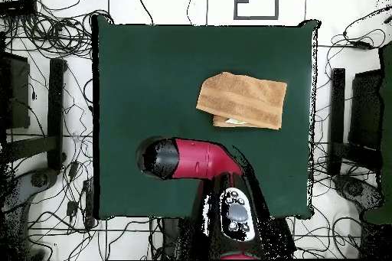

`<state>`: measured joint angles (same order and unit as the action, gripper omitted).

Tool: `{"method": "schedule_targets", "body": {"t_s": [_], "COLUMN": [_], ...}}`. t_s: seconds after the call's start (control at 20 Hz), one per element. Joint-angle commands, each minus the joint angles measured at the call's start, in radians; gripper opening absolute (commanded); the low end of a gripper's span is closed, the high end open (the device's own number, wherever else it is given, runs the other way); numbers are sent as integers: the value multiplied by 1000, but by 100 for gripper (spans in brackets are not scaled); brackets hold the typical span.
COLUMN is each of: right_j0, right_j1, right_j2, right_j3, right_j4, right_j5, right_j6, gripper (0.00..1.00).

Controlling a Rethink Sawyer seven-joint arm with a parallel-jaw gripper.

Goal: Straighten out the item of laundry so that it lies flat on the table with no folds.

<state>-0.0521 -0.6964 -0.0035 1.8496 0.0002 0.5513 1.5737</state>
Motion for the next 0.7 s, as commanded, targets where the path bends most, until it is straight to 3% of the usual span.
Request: {"method": "schedule_targets", "body": {"t_s": [0.05,0.25,0.7], "right_j0": [27,30,104], "right_j1": [116,162,243], "right_j2": [33,21,-73], "right_j3": [-169,-227,-384], "right_j4": [21,34,101], "right_j5": [62,77,193], "right_j6": [170,188,346], "gripper": [100,100,100]}}
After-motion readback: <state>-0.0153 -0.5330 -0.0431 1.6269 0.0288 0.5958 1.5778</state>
